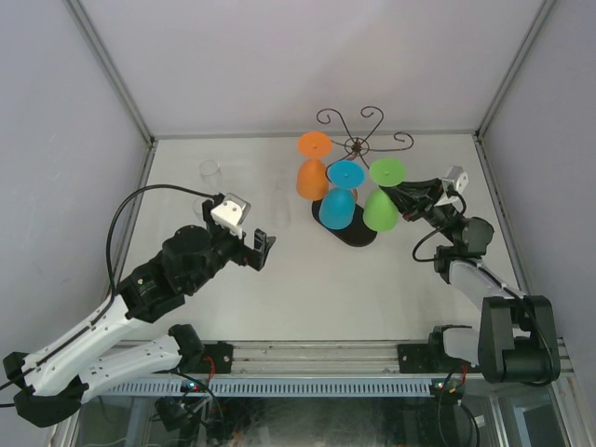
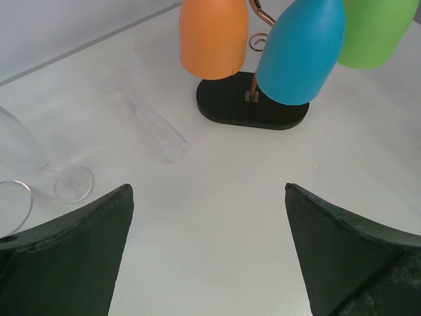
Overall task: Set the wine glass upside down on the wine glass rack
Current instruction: Turn the wine glass upside down at the wine rack.
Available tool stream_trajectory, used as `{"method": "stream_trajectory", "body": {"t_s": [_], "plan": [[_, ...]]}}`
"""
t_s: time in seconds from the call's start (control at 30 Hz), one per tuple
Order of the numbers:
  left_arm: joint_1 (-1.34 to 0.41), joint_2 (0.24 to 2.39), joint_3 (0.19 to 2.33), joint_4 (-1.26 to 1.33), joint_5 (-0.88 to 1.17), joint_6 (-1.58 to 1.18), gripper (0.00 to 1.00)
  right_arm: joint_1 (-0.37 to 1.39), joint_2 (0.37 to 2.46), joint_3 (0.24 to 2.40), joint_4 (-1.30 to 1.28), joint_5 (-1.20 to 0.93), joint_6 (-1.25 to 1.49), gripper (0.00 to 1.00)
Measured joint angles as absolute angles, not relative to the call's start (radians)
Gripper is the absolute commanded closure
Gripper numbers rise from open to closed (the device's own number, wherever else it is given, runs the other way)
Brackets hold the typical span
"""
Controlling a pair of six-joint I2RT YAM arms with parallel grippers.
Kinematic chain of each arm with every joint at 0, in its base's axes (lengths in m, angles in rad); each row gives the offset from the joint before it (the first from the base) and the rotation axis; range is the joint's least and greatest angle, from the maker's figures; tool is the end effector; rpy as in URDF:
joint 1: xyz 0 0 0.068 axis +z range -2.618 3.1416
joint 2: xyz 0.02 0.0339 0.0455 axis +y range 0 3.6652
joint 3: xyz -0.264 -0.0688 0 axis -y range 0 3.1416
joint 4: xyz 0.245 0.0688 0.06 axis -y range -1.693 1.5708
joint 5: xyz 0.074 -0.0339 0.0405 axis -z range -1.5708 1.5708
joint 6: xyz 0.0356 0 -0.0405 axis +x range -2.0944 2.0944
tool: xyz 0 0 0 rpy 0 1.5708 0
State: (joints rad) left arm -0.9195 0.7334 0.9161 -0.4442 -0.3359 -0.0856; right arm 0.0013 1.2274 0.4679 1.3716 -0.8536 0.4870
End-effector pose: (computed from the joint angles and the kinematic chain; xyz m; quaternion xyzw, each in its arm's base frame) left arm 0.1050 -0.1184 0.3659 0.2237 0.7563 -0.1729 0.5900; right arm 0.2298 0.0271 0.2929 -0.2556 0.4958 0.3805 0.7376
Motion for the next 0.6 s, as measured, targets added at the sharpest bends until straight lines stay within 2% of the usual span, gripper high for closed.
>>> {"method": "stream_trajectory", "body": {"t_s": [0.2,0.6], "plan": [[-0.92,0.733,0.916,-0.444,-0.336,-0.085,0.0,-0.019,1.193,0.45,1.329,-0.815,0.481,1.0],[-0.92,0.733,0.916,-0.444,-0.336,-0.085,0.0,0.011,1.125,0.481,1.057,-0.69,0.342,0.84]]}}
